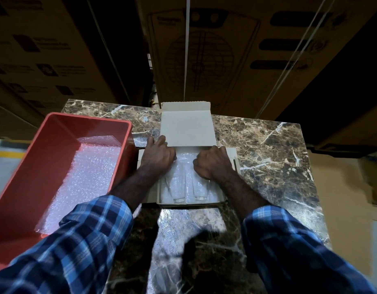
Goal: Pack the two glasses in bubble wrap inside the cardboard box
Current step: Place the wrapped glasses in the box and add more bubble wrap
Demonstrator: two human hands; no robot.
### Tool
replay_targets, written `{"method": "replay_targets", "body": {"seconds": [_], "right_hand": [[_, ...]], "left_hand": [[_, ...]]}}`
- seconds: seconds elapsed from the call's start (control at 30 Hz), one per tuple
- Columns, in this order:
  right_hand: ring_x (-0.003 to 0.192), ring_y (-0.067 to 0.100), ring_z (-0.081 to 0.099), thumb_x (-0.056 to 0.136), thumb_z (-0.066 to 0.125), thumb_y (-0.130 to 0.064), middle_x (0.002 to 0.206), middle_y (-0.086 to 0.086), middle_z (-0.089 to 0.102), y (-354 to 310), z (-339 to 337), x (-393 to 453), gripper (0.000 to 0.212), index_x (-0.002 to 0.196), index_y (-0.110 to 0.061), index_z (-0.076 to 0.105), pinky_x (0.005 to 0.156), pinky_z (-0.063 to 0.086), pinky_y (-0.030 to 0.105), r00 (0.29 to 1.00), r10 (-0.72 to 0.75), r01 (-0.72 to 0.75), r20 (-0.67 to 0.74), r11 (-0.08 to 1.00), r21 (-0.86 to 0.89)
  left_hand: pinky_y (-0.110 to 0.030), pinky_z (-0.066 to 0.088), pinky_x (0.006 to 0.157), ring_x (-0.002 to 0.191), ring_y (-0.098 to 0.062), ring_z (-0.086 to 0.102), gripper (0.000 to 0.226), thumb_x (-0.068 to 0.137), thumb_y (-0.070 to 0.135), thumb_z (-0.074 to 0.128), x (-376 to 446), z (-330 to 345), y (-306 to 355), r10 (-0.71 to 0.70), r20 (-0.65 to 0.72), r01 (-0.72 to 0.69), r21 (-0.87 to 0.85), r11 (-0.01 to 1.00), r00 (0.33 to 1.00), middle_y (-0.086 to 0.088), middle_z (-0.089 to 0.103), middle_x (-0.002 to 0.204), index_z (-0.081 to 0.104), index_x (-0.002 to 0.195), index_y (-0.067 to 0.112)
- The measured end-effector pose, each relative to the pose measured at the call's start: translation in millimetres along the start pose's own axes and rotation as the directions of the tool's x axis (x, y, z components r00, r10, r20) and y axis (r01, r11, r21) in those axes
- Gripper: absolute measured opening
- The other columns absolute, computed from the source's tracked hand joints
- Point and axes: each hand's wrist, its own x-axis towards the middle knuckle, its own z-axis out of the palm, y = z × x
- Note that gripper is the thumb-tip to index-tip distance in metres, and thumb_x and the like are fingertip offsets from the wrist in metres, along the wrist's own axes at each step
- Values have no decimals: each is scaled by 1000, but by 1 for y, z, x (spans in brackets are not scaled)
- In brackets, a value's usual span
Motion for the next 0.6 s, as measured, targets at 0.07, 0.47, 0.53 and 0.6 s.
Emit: {"method": "replay_targets", "body": {"seconds": [0.07, 0.47, 0.53, 0.6], "right_hand": [[79, 26, 47, 88, 28, -29, 91, 12, 69, 0, -1, -1, 30, 77, -15, 53, 72, 23, 38, 1000, 24, -24, -1, 999, 43], [102, 30, 61, 90, 60, -14, 104, 10, 75, -12, -9, -68, 28, 114, -9, 75, 86, 51, 36, 944, 106, 21, -313, 926, 377], [97, 25, 61, 87, 64, -11, 100, 6, 75, -25, 1, -90, 23, 107, -9, 76, 83, 54, 35, 913, 115, 58, -390, 912, 405], [90, 22, 59, 86, 65, -8, 95, 4, 72, -37, 16, -111, 18, 101, -9, 75, 80, 51, 34, 881, 93, 112, -464, 911, 396]], "left_hand": [[-44, 26, 103, 130, -24, 38, 31, 101, 32, 45, 0, -3, -2, 17, 28, -18, 24, 1000, 999, -5, 68, 117, 66, 121, 20], [-40, 40, 78, 96, -27, 58, 29, 73, 15, 76, -75, -15, 18, -83, -418, -63, -325, 944, 905, 6, 75, 102, 76, 101, 20], [-37, 40, 75, 91, -24, 55, 28, 74, 19, 69, -100, -5, 29, -108, -538, -138, -397, 907, 836, 7, 74, 103, 75, 102, 18], [-38, 43, 76, 92, -23, 53, 30, 81, 19, 62, -129, 6, 43, -158, -572, -175, -483, 858, 805, 6, 73, 107, 73, 109, 15]]}}
